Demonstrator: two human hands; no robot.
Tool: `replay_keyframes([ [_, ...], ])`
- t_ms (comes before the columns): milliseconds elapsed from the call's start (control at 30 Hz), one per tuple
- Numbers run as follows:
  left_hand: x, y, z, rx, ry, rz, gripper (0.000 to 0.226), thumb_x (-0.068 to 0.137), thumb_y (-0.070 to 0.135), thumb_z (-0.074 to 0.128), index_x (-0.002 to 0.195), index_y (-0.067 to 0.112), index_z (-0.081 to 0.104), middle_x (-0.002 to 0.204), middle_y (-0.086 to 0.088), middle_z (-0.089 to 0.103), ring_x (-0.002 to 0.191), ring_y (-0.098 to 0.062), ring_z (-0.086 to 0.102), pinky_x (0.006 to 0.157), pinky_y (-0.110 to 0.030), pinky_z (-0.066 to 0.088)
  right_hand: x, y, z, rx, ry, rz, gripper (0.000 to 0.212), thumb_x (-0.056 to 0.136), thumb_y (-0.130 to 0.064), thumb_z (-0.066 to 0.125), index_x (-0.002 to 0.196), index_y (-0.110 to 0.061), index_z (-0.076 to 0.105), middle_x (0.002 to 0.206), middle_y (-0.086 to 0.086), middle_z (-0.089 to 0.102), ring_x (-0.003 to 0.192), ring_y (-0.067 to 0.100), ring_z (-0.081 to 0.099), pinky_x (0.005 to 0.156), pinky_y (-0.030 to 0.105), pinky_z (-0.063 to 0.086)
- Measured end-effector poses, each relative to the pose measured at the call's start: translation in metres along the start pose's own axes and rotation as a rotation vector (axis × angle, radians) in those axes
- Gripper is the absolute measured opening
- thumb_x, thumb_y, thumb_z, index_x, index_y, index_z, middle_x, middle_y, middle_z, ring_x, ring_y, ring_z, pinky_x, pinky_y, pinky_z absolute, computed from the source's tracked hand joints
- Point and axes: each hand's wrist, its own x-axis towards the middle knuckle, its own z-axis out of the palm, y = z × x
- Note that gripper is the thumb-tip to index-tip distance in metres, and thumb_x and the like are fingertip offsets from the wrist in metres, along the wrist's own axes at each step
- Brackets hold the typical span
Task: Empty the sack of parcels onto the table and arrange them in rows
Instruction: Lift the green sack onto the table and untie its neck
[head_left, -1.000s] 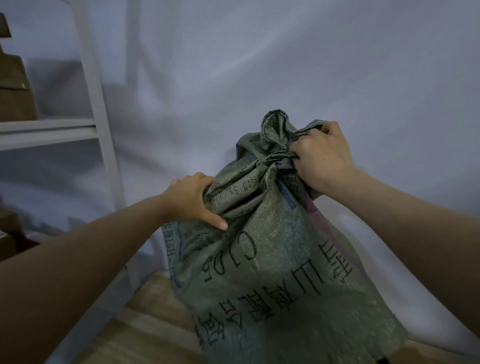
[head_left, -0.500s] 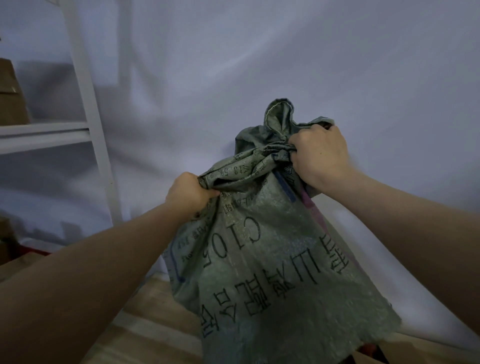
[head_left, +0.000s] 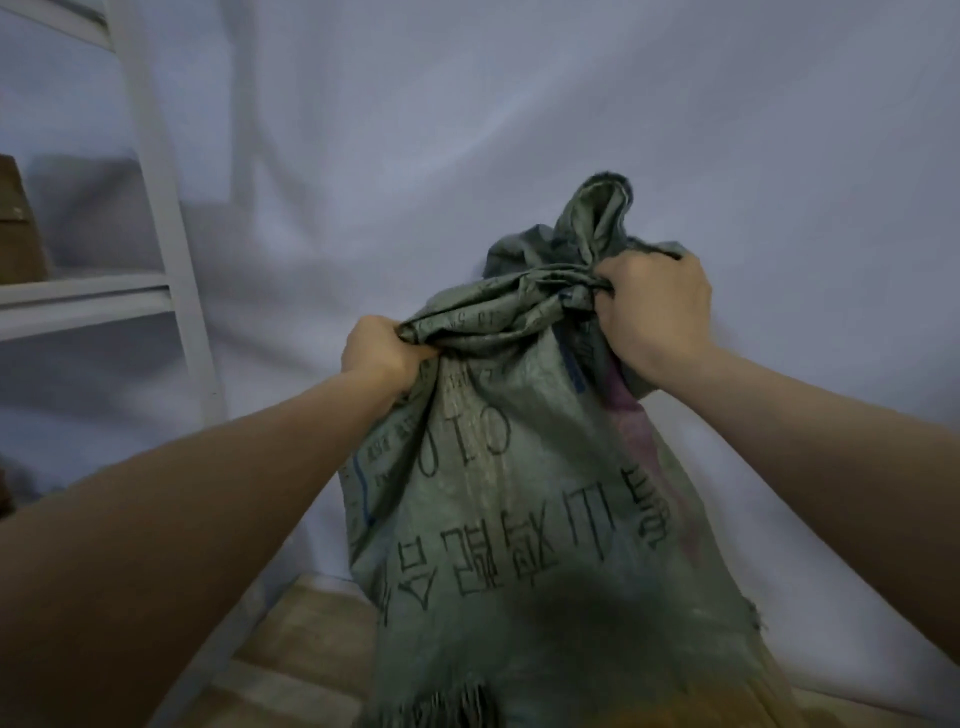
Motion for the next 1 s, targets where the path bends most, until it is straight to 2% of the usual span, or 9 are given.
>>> replay_keyframes([
  [100,0.017,0.019,-0.009,-0.138,0.107,0.039,0.022,0.082,0.018,0.077,0.065,0.014,0.063,0.074,-0.006,0.064,0.073,-0.024,0.06,0.074,-0.045,0.056,0.016,-0.007,-0.009,0.046,0.077,0.043,0.017,0.089,-0.015,0.05,0.075,-0.013,0.06,0.086,0.015,0.069,0.084,0.039,0.061,0.089,0.045,0.043],
  [200,0.015,0.023,-0.009,-0.131,0.214,0.121,0.024,0.083,0.019,0.075,0.062,0.013,0.065,0.07,-0.009,0.066,0.069,-0.02,0.057,0.068,-0.041,0.055,0.023,-0.005,-0.014,0.075,0.143,0.074,0.02,0.09,-0.014,0.05,0.083,-0.008,0.067,0.091,0.014,0.069,0.088,0.038,0.06,0.084,0.044,0.043],
  [267,0.002,0.004,-0.003,0.018,0.103,0.103,0.017,0.083,0.02,0.076,0.075,0.006,0.07,0.076,-0.018,0.067,0.07,-0.021,0.056,0.07,-0.042,0.054,0.01,-0.003,-0.006,0.042,0.084,0.053,0.017,0.088,-0.014,0.052,0.081,-0.009,0.067,0.087,0.014,0.069,0.084,0.038,0.061,0.081,0.043,0.043],
  [367,-0.016,-0.022,0.001,0.146,-0.186,-0.075,0.035,0.073,0.024,0.087,0.095,-0.001,0.073,0.076,-0.009,0.066,0.068,-0.024,0.06,0.069,-0.034,0.054,-0.016,-0.002,0.011,-0.026,-0.099,0.016,0.017,0.086,-0.013,0.055,0.07,-0.019,0.057,0.077,0.012,0.068,0.077,0.036,0.062,0.089,0.043,0.044],
  [467,-0.019,-0.016,-0.015,0.076,-0.428,-0.123,0.052,0.064,0.033,0.091,0.106,0.01,0.072,0.09,-0.003,0.072,0.08,-0.019,0.068,0.07,-0.03,0.057,-0.021,-0.001,0.014,-0.033,-0.133,0.025,0.02,0.088,-0.013,0.054,0.07,-0.021,0.052,0.077,0.01,0.068,0.077,0.035,0.062,0.088,0.043,0.044],
  [533,-0.016,-0.011,-0.03,0.012,-0.575,-0.151,0.061,0.059,0.047,0.087,0.111,0.018,0.069,0.106,-0.004,0.073,0.096,-0.02,0.07,0.084,-0.037,0.06,-0.021,-0.001,0.013,-0.024,-0.141,0.035,0.019,0.088,-0.013,0.053,0.071,-0.02,0.054,0.079,0.009,0.068,0.079,0.035,0.062,0.089,0.044,0.044],
  [667,-0.008,-0.022,-0.046,-0.064,-0.437,-0.096,0.091,0.055,0.06,0.082,0.133,0.021,0.057,0.125,-0.002,0.064,0.109,-0.02,0.064,0.085,-0.036,0.058,-0.018,-0.007,0.013,-0.031,-0.123,0.028,0.017,0.089,-0.014,0.053,0.074,-0.017,0.062,0.08,0.008,0.068,0.079,0.035,0.062,0.089,0.045,0.044],
  [833,-0.006,-0.032,-0.044,-0.006,-0.409,0.07,0.098,0.067,0.047,0.084,0.15,0.033,0.035,0.148,0.006,0.042,0.123,-0.021,0.052,0.091,-0.032,0.044,-0.011,-0.019,0.011,-0.037,-0.095,-0.008,0.018,0.09,-0.016,0.052,0.081,-0.017,0.067,0.083,0.007,0.069,0.082,0.034,0.062,0.091,0.044,0.04],
  [1000,-0.01,-0.03,-0.025,0.035,-0.494,0.198,0.099,0.061,0.04,0.089,0.147,0.03,0.041,0.132,0.004,0.053,0.1,-0.018,0.065,0.091,-0.037,0.055,-0.009,-0.027,0.006,0.027,-0.077,-0.007,0.02,0.09,-0.016,0.049,0.077,-0.017,0.065,0.082,0.006,0.069,0.08,0.035,0.061,0.089,0.044,0.041],
])
